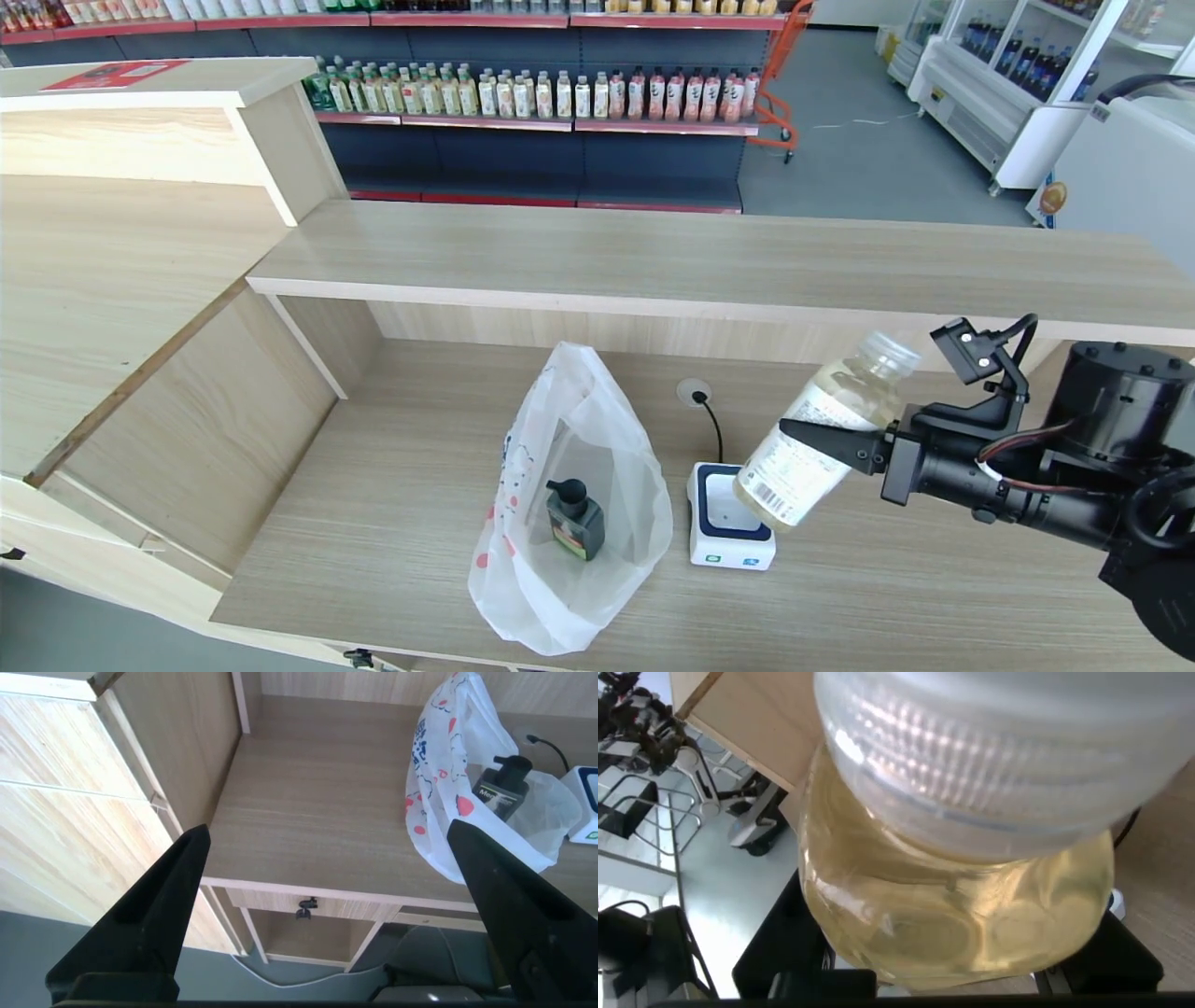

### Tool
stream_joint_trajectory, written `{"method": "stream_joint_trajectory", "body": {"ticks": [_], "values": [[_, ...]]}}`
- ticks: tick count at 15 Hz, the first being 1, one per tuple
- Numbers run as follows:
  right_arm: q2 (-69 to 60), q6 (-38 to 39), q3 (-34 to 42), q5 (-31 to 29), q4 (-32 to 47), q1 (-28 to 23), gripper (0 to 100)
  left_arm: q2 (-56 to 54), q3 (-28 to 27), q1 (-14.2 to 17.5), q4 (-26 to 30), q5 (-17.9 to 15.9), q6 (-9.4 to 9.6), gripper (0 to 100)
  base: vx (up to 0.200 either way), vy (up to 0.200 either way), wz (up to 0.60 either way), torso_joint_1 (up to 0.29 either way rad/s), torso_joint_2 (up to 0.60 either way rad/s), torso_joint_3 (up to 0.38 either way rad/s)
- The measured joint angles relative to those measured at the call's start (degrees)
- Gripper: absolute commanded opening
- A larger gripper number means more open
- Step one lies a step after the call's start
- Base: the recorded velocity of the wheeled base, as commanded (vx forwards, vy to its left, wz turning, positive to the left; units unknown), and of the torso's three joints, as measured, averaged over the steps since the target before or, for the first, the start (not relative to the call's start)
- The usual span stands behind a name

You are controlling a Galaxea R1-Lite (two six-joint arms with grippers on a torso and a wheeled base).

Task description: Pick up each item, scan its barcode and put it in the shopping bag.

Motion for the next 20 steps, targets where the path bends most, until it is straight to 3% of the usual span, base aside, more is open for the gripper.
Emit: {"method": "stream_joint_trajectory", "body": {"ticks": [6,12,16,20], "values": [[-1.68,0.49,0.94,-0.15,0.11,-0.96,0,0.0,0.0,0.0,0.0,0.02,0.06,100,0.0,0.0,0.0,0.0,0.0,0.0],[-1.94,2.16,1.62,-0.06,0.33,-1.18,0,0.0,0.0,0.0,-0.02,-0.02,0.12,100,0.0,0.2,0.0,0.003,0.0,-0.001],[-1.66,2.18,-0.66,-0.26,4.39,-0.77,0,0.0,0.0,0.0,0.0,0.04,-0.02,100,0.0,0.0,0.0,0.0,0.0,0.0],[1.44,2.16,-4.83,-7.12,7.42,-0.63,0,0.0,0.0,0.02,0.0,0.04,-0.02,100,0.0,0.0,0.0,0.0,0.0,0.0]]}}
